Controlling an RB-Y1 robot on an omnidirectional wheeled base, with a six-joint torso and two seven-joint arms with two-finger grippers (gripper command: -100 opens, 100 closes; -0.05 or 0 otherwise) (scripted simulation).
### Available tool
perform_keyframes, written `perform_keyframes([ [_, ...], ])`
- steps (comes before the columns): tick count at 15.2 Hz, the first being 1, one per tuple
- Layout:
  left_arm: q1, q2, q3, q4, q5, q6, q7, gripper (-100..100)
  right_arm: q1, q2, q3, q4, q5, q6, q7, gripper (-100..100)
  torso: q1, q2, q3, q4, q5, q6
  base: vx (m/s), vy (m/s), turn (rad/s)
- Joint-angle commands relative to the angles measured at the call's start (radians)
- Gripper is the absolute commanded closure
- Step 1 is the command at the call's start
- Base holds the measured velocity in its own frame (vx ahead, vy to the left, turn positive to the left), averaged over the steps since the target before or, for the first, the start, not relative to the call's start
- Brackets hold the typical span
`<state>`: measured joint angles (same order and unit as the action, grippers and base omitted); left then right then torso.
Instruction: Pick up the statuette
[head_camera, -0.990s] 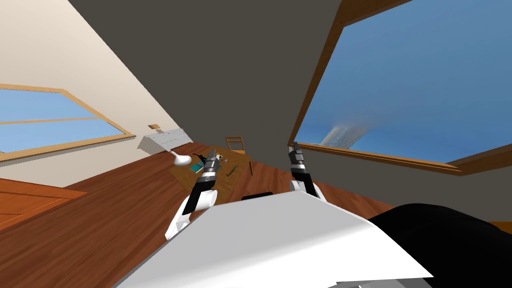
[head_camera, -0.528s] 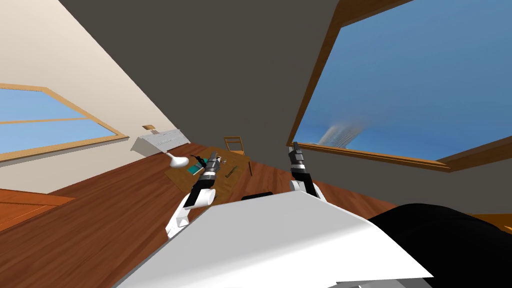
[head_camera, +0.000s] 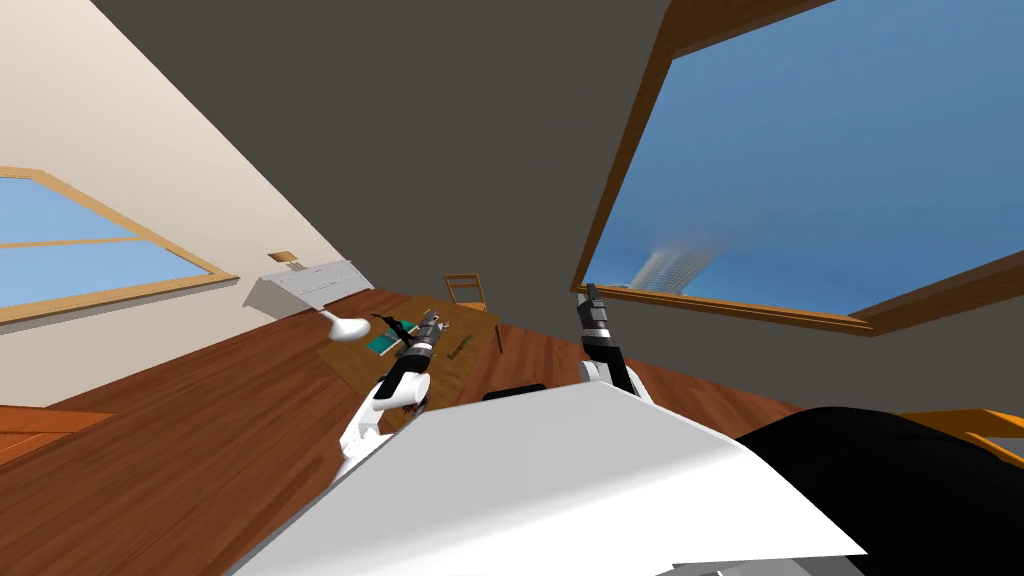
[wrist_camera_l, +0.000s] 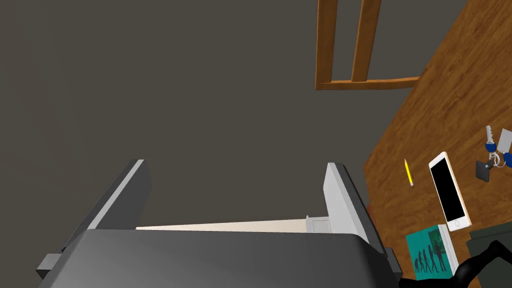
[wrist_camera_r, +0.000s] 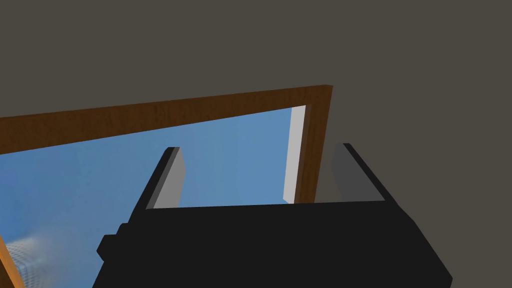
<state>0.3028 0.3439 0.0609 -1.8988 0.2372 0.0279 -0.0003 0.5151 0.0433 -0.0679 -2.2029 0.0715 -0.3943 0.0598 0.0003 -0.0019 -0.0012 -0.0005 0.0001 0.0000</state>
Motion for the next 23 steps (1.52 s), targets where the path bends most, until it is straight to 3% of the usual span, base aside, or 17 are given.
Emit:
perform_keyframes([
  [1,-0.026,0.013,0.006,0.050,0.027,0.049,0.017,-100,0.000,0.000,0.000,0.000,0.000,0.000,0.000,0,0.000,0.000,0.000,0.000,0.000,0.000,0.016,0.000,-0.057],
  [4,-0.047,0.024,0.011,0.104,0.052,0.089,0.033,-100,0.000,0.000,0.000,0.000,0.000,0.000,0.000,0,0.000,0.000,0.000,0.000,0.000,0.000,0.020,0.003,-0.062],
  [7,-0.089,0.044,0.023,0.177,0.103,0.152,0.065,-100,0.000,0.000,0.000,0.000,0.000,0.000,0.000,0,0.000,0.000,0.000,0.000,0.000,0.000,0.023,0.002,-0.062],
  [9,-0.089,0.044,0.023,0.200,0.103,0.168,0.065,-100,0.000,0.000,0.000,0.000,0.000,0.000,0.000,0,0.000,0.000,0.000,0.000,0.000,0.000,0.020,0.004,-0.046],
  [10,-0.110,0.053,0.028,0.243,0.128,0.205,0.082,-100,0.000,0.000,0.000,0.000,0.000,0.000,0.000,0,0.000,0.000,0.000,0.000,0.000,0.000,0.017,0.002,-0.052],
  [12,-0.110,0.053,0.028,0.248,0.128,0.208,0.082,-100,0.000,0.000,0.000,0.000,0.000,0.000,0.000,0,0.000,0.000,0.000,0.000,0.000,0.000,0.015,0.001,-0.036],
  [13,-0.131,0.061,0.034,0.280,0.154,0.248,0.098,-100,0.000,0.000,0.000,0.000,0.000,0.000,0.000,0,0.000,0.000,0.000,0.000,0.000,0.000,0.015,0.000,-0.051],
  [15,-0.131,0.061,0.034,0.296,0.154,0.248,0.098,-100,0.000,0.000,0.000,0.000,0.000,0.000,0.000,0,0.000,0.000,0.000,0.000,0.000,0.000,0.015,0.000,-0.040],
  [16,-0.153,0.068,0.040,0.329,0.179,0.288,0.114,-100,0.000,0.000,0.000,0.000,0.000,0.000,0.000,0,0.000,0.000,0.000,0.000,0.000,0.000,0.015,-0.001,-0.054],
  [17,-0.153,0.068,0.040,0.344,0.179,0.288,0.114,-100,0.000,0.000,0.000,0.000,0.000,0.000,0.000,0,0.000,0.000,0.000,0.000,0.000,0.000,0.016,0.000,-0.059],
  [20,-0.194,0.079,0.051,0.422,0.229,0.354,0.146,-100,0.000,0.000,0.000,0.000,0.000,0.000,0.000,0,0.000,0.000,0.000,0.000,0.000,0.000,0.020,0.004,-0.070],
  [22,-0.194,0.079,0.051,0.439,0.229,0.367,0.146,-100,0.000,0.000,0.000,0.000,0.000,0.000,0.000,0,0.000,0.000,0.000,0.000,0.000,0.000,0.020,0.002,-0.037],
  [23,-0.215,0.084,0.057,0.477,0.254,0.405,0.161,-100,0.000,0.000,0.000,0.000,0.000,0.000,0.000,0,0.000,0.000,0.000,0.000,0.000,0.000,0.017,0.003,-0.032],
])
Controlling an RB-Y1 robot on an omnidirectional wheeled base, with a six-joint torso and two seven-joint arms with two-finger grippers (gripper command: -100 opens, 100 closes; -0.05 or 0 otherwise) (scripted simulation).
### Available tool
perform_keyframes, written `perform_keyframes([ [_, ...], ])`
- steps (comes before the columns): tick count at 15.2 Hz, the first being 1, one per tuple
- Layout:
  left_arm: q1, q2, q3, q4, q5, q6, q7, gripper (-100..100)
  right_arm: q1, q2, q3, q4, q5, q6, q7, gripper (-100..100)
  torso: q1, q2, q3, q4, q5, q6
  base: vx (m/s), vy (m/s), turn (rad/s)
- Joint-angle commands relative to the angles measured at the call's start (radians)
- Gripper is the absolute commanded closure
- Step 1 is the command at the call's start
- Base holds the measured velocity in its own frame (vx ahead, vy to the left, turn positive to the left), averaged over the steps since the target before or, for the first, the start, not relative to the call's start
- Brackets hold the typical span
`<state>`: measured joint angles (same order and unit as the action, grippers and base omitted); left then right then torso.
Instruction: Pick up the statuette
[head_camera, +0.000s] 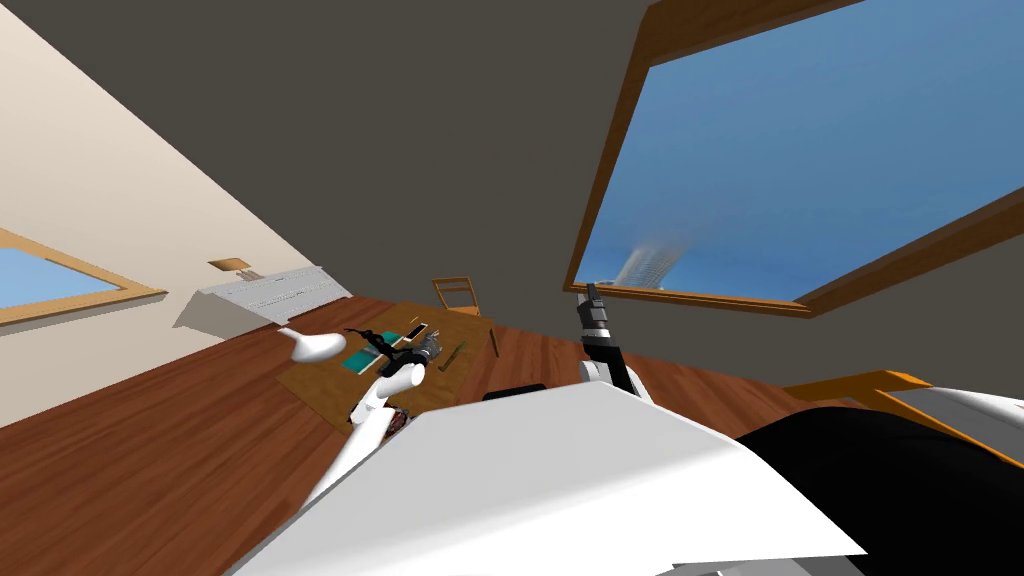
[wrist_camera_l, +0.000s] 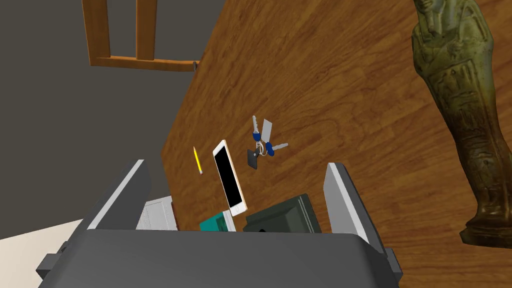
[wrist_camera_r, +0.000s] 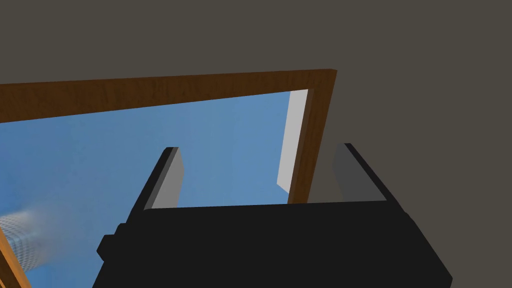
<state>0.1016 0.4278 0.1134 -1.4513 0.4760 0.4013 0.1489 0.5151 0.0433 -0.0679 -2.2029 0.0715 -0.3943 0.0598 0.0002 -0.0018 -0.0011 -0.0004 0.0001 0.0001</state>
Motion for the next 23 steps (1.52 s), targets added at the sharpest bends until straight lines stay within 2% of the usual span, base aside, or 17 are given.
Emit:
perform_keyframes([
  [1,-0.014,0.000,0.004,0.038,0.015,0.032,0.012,-100,0.000,0.000,0.000,0.000,0.000,0.000,0.000,0,0.000,0.000,0.000,0.000,0.000,0.000,0.017,0.004,-0.048],
  [2,-0.034,0.004,0.009,0.077,0.039,0.064,0.027,-100,0.000,0.000,0.000,0.000,0.000,0.000,0.000,0,0.000,0.000,0.000,0.000,0.000,0.000,0.021,0.003,-0.085],
  [3,-0.034,0.004,0.009,0.083,0.039,0.070,0.027,-100,0.000,0.000,0.000,0.000,0.000,0.000,0.000,0,0.000,0.000,0.000,0.000,0.000,0.000,0.021,0.005,-0.066],
  [4,-0.053,0.008,0.015,0.114,0.062,0.101,0.042,-100,0.000,0.000,0.000,0.000,0.000,0.000,0.000,0,0.000,0.000,0.000,0.000,0.000,0.000,0.022,0.005,-0.070],
  [5,-0.053,0.008,0.015,0.128,0.062,0.106,0.042,-100,0.000,0.000,0.000,0.000,0.000,0.000,0.000,0,0.000,0.000,0.000,0.000,0.000,0.000,0.021,0.006,-0.054],
  [6,-0.072,0.011,0.020,0.153,0.085,0.142,0.057,-100,0.000,0.000,0.000,0.000,0.000,0.000,0.000,0,0.000,0.000,0.000,0.000,0.000,0.000,0.022,0.006,-0.059],
  [7,-0.072,0.011,0.020,0.171,0.085,0.142,0.057,-100,0.000,0.000,0.000,0.000,0.000,0.000,0.000,0,0.000,0.000,0.000,0.000,0.000,0.000,0.024,0.006,-0.055],
  [10,-0.108,0.015,0.029,0.240,0.128,0.210,0.084,-100,0.000,0.000,0.000,0.000,0.000,0.000,0.000,0,0.000,0.000,0.000,0.000,0.000,0.000,0.022,0.005,-0.055],
  [11,-0.108,0.015,0.029,0.253,0.128,0.210,0.084,-100,0.000,0.000,0.000,0.000,0.000,0.000,0.000,0,0.000,0.000,0.000,0.000,0.000,0.000,0.018,0.003,-0.044],
  [12,-0.125,0.016,0.034,0.288,0.148,0.241,0.097,-100,0.000,0.000,0.000,0.000,0.000,0.000,0.000,0,0.000,0.000,0.000,0.000,0.000,0.000,0.020,0.003,-0.063],
  [13,-0.125,0.016,0.034,0.291,0.148,0.241,0.097,-100,0.000,0.000,0.000,0.000,0.000,0.000,0.000,0,0.000,0.000,0.000,0.000,0.000,0.000,0.019,0.004,-0.051],
  [14,-0.140,0.017,0.038,0.319,0.167,0.271,0.109,-100,0.000,0.000,0.000,0.000,0.000,0.000,0.000,0,0.000,0.000,0.000,0.000,0.000,0.000,0.016,0.006,-0.045],
  [15,-0.140,0.017,0.038,0.327,0.167,0.271,0.109,-100,0.000,0.000,0.000,0.000,0.000,0.000,0.000,0,0.000,0.000,0.000,0.000,0.000,0.000,0.015,0.007,-0.041],
  [16,-0.155,0.018,0.042,0.361,0.184,0.298,0.120,-100,0.000,0.000,0.000,0.000,0.000,0.000,0.000,0,0.000,0.000,0.000,0.000,0.000,0.000,0.017,0.007,-0.056],
  [17,-0.155,0.018,0.042,0.361,0.184,0.298,0.120,-100,0.000,0.000,0.000,0.000,0.000,0.000,0.000,0,0.000,0.000,0.000,0.000,0.000,0.000,0.017,0.006,-0.044],
  [18,-0.169,0.018,0.046,0.392,0.200,0.324,0.130,-100,0.000,0.000,0.000,0.000,0.000,0.000,0.000,0,0.000,0.000,0.000,0.000,0.000,0.000,0.017,0.006,-0.042],
  [23,-0.192,0.018,0.052,0.446,0.228,0.368,0.148,-100,0.000,0.000,0.000,0.000,0.000,0.000,0.000,0,0.000,0.000,0.000,0.000,0.000,0.000,0.015,0.006,-0.036],
])
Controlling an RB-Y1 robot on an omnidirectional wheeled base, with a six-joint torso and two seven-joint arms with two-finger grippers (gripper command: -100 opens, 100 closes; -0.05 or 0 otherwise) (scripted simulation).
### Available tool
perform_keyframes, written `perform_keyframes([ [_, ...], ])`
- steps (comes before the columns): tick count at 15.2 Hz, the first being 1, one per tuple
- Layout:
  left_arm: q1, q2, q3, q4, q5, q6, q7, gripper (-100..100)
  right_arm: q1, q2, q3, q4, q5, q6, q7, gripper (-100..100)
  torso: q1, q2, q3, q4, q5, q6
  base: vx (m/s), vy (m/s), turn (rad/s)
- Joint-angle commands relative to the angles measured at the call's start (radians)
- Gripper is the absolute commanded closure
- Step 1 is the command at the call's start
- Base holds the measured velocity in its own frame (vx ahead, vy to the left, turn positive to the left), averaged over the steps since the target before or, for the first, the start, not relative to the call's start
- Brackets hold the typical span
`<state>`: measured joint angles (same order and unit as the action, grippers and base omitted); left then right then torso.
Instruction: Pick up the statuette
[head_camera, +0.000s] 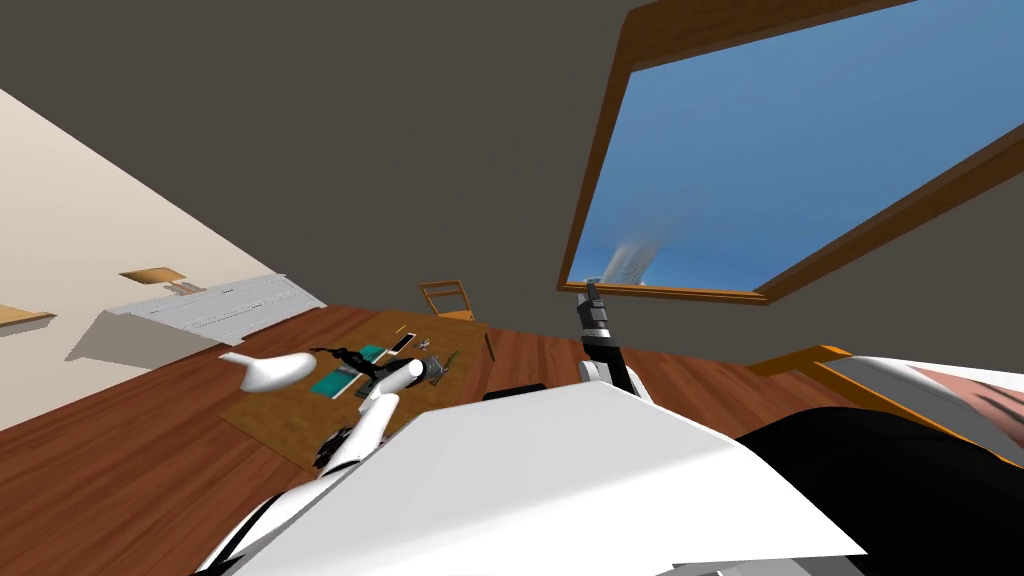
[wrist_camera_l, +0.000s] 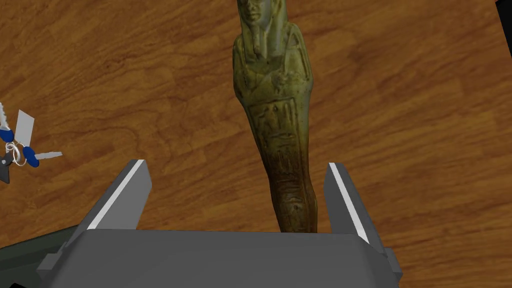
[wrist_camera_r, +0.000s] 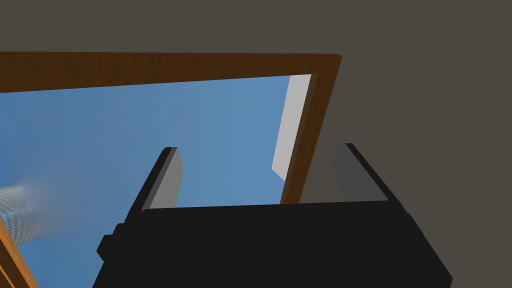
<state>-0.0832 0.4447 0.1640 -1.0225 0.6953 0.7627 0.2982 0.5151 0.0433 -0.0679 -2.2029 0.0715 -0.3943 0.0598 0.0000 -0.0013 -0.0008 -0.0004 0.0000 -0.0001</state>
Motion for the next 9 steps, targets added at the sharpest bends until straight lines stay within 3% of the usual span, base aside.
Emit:
perform_keyframes([
  [1,-0.017,0.001,0.004,0.040,0.021,0.025,0.006,-100,0.000,0.000,0.000,0.000,0.000,0.000,0.000,0,0.000,0.000,0.000,0.000,0.000,0.000,0.011,0.004,-0.032],
  [4,-0.037,0.000,0.009,0.086,0.045,0.063,0.022,-100,0.000,0.000,0.000,0.000,0.000,0.000,0.000,0,0.000,0.000,0.000,0.000,0.000,0.000,0.017,0.008,-0.043],
  [5,-0.032,0.002,0.008,0.074,0.039,0.047,0.012,-100,0.000,0.000,0.000,0.000,0.000,0.000,0.000,0,0.000,0.000,0.000,0.000,0.000,0.000,0.010,0.006,-0.016],
  [6,-0.036,-0.015,0.012,0.105,0.034,0.021,0.006,-100,0.000,0.000,0.000,0.000,0.000,0.000,0.000,0,0.000,0.000,0.000,0.000,0.000,0.000,0.017,0.024,-0.051],
  [9,-0.038,-0.037,0.016,0.138,0.026,-0.016,-0.003,-100,0.000,0.000,0.000,0.000,0.000,0.000,0.000,0,0.002,-0.001,0.000,0.000,0.000,0.000,0.028,0.047,-0.080],
])
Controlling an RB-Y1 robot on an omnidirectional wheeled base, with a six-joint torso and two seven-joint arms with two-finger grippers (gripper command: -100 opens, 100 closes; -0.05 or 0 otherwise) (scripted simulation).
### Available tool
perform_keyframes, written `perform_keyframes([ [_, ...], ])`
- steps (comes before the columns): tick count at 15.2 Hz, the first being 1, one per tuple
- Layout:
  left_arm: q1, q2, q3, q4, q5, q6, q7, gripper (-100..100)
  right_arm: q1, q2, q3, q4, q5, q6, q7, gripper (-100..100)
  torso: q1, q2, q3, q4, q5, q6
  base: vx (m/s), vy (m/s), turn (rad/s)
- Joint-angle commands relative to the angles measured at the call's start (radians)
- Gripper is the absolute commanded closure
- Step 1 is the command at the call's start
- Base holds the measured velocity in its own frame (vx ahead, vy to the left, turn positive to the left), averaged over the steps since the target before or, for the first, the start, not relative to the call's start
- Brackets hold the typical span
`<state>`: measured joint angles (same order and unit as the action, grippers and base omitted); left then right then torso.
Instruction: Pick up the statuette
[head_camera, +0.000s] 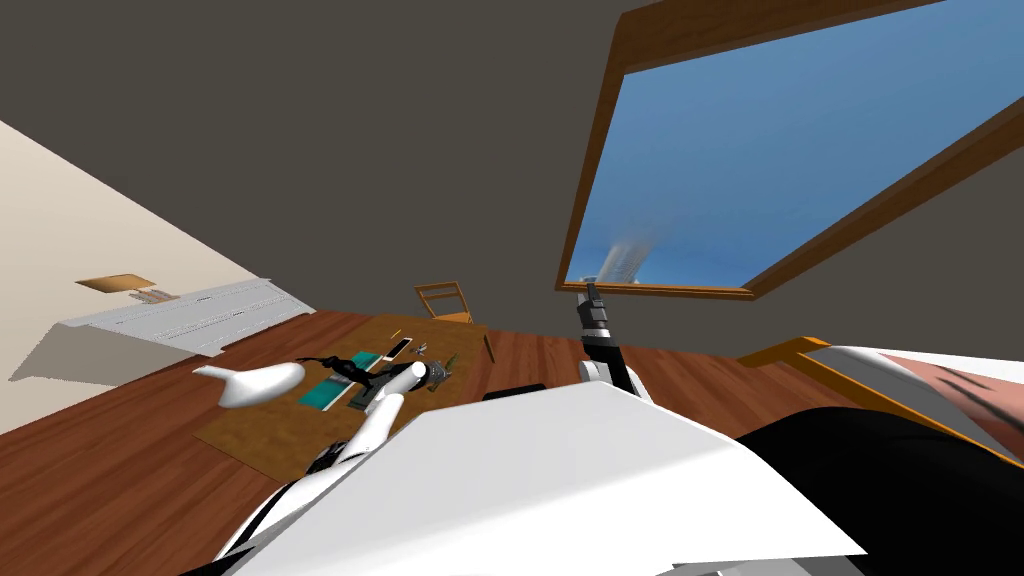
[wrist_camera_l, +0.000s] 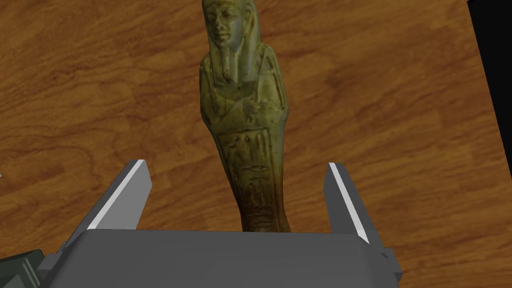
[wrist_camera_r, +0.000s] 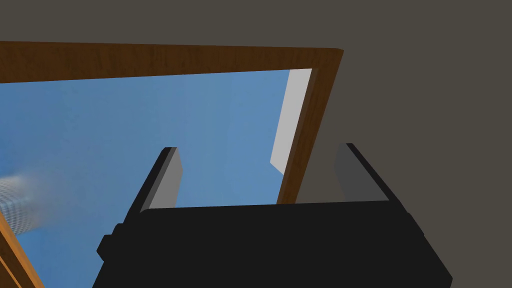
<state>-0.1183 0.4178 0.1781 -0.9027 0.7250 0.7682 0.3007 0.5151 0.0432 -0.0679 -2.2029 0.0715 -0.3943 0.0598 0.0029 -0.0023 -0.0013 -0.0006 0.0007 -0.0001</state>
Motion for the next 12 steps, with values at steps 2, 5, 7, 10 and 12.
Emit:
perform_keyframes([
  [2,-0.002,-0.007,0.001,0.014,-0.001,-0.014,-0.005,-100,0.000,0.000,0.000,0.000,0.000,0.000,0.000,0,0.000,0.000,0.000,0.000,0.000,0.000,0.025,0.040,-0.030],
  [5,-0.001,-0.011,0.000,0.018,-0.001,-0.017,-0.007,100,0.000,0.000,0.000,0.000,0.000,0.000,0.000,0,-0.002,0.001,0.001,0.001,-0.002,0.000,0.002,0.004,-0.001],
  [7,-0.002,-0.008,0.002,0.017,-0.001,-0.019,-0.007,100,0.000,0.000,0.000,0.000,0.000,0.000,0.000,0,-0.002,0.001,0.000,0.000,0.000,0.000,0.000,0.000,0.000],
  [10,0.000,0.020,-0.004,-0.028,0.008,0.031,0.007,100,0.000,0.000,0.000,0.000,0.000,0.000,0.000,0,-0.005,0.003,0.001,0.000,-0.001,-0.001,-0.027,-0.044,0.087],
  [12,-0.001,0.021,-0.003,-0.023,0.011,0.024,0.001,100,0.000,0.000,0.000,0.000,0.000,0.000,0.000,0,-0.006,0.004,0.002,0.001,-0.002,-0.001,-0.032,-0.044,0.054],
])
